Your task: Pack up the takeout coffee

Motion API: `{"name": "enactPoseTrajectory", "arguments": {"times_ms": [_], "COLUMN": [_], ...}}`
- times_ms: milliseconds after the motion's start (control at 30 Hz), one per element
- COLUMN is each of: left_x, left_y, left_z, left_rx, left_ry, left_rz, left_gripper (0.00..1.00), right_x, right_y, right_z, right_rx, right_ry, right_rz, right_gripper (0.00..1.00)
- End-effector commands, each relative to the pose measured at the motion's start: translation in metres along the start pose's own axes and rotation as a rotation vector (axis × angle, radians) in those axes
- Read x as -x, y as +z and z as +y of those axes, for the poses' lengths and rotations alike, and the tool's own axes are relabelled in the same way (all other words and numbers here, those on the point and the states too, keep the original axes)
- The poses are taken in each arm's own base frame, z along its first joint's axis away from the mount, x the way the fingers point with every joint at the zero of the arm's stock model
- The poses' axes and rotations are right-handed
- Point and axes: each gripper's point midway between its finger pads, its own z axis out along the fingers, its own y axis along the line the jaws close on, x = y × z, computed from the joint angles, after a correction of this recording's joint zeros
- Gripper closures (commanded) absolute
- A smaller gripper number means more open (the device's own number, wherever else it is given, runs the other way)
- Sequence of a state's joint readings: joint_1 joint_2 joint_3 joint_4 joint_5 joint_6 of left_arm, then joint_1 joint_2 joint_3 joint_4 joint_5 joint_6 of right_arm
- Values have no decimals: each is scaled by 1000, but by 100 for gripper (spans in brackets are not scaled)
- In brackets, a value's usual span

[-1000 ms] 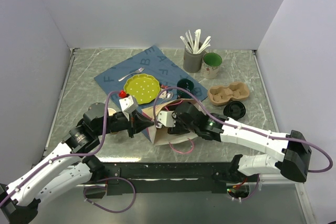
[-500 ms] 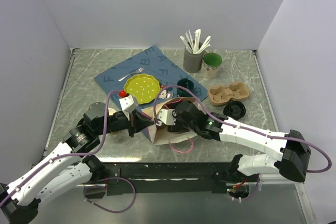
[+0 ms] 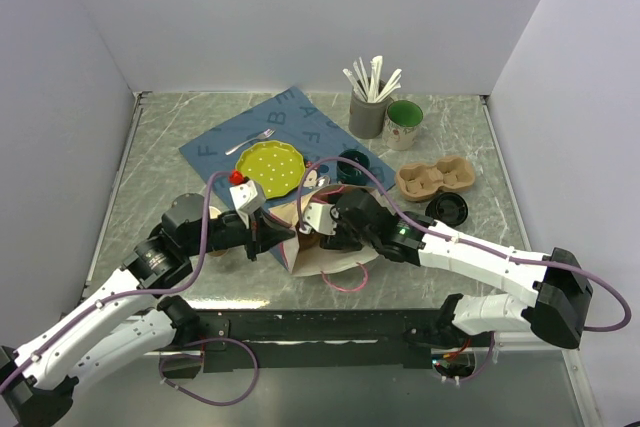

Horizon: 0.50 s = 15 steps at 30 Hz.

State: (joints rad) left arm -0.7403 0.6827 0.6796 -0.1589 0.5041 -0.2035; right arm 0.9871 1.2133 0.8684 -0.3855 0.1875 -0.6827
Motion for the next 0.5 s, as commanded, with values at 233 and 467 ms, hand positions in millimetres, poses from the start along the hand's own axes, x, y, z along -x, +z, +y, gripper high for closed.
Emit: {"name": "enactPoseTrajectory", "arguments": {"times_ms": [233, 467], "left_x": [10, 10], "left_y": [2, 2], "left_z": [-6, -6], "left_rx": [-37, -32], "left_ry": [30, 30], "left_rz": [-8, -5], "left_gripper": [99, 99], "right_x": [11, 16], "right_y": [-14, -20], "right_z": [-27, -33], "right_rx": [-69, -69], "right_ry": [56, 61], "right_rz": [-31, -49], "right_gripper": [62, 62]}}
